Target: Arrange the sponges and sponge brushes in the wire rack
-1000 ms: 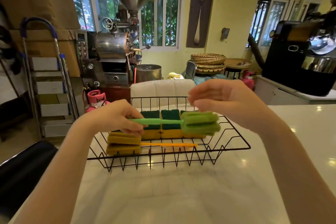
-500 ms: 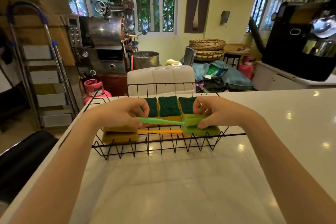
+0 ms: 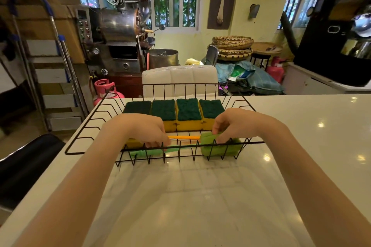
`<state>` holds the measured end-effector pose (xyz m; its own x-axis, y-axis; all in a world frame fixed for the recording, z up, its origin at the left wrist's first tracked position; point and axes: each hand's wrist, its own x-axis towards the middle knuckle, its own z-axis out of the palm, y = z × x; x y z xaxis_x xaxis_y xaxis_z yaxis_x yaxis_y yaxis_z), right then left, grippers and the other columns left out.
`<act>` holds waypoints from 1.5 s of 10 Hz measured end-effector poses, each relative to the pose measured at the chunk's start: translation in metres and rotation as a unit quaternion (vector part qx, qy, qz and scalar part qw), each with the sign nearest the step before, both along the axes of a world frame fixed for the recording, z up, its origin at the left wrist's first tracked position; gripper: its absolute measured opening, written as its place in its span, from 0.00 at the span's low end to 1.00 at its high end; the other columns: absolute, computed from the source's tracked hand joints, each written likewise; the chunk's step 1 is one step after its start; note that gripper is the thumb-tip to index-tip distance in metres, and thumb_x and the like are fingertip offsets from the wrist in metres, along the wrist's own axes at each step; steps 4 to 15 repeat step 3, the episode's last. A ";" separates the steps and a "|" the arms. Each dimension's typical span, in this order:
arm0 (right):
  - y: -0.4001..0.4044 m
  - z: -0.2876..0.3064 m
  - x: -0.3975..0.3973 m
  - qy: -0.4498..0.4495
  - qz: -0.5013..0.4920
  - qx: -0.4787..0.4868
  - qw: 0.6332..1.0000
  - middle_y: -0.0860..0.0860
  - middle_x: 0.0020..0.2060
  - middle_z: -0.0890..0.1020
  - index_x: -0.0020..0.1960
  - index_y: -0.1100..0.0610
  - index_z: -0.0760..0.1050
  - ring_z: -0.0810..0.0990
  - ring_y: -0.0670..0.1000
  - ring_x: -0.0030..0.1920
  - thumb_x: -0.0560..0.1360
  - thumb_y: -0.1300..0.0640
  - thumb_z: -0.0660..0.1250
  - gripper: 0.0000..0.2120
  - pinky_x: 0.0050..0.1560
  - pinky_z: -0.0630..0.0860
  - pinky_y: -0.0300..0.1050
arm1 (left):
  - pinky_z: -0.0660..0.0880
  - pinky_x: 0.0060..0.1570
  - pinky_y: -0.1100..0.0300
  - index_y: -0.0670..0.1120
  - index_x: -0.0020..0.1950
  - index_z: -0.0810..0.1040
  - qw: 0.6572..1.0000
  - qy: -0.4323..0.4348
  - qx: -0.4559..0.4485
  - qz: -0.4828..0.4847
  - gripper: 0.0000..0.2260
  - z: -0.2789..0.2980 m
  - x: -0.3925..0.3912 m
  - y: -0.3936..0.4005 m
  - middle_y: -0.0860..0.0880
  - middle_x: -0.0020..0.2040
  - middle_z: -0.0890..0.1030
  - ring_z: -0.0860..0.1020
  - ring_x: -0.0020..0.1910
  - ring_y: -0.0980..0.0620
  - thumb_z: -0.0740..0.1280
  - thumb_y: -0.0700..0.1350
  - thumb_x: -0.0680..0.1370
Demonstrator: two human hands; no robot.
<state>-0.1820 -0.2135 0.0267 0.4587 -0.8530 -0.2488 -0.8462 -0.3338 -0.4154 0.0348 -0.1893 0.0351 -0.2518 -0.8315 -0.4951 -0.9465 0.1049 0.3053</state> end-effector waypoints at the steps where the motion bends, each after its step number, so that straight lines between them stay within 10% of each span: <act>1: 0.001 0.004 -0.002 -0.013 -0.006 0.007 1.000 0.49 0.42 0.81 0.45 0.56 0.79 0.76 0.49 0.45 0.70 0.50 0.68 0.09 0.51 0.72 0.45 | 0.74 0.54 0.57 0.39 0.55 0.78 1.000 0.000 0.008 0.003 0.17 -0.002 0.003 -0.003 0.44 0.47 0.80 0.77 0.49 0.47 0.59 0.50 0.77; 3: 0.007 0.014 -0.003 -0.047 -0.030 -0.038 0.998 0.49 0.40 0.79 0.40 0.52 0.73 0.77 0.50 0.46 0.71 0.50 0.68 0.07 0.46 0.74 0.45 | 0.73 0.62 0.55 0.46 0.60 0.76 0.999 0.029 0.018 -0.015 0.13 0.003 0.005 -0.001 0.45 0.61 0.77 0.76 0.58 0.49 0.58 0.45 0.78; 15: 0.007 0.014 -0.003 -0.047 -0.030 -0.038 0.998 0.49 0.40 0.79 0.40 0.52 0.73 0.77 0.50 0.46 0.71 0.50 0.68 0.07 0.46 0.74 0.45 | 0.73 0.62 0.55 0.46 0.60 0.76 0.999 0.029 0.018 -0.015 0.13 0.003 0.005 -0.001 0.45 0.61 0.77 0.76 0.58 0.49 0.58 0.45 0.78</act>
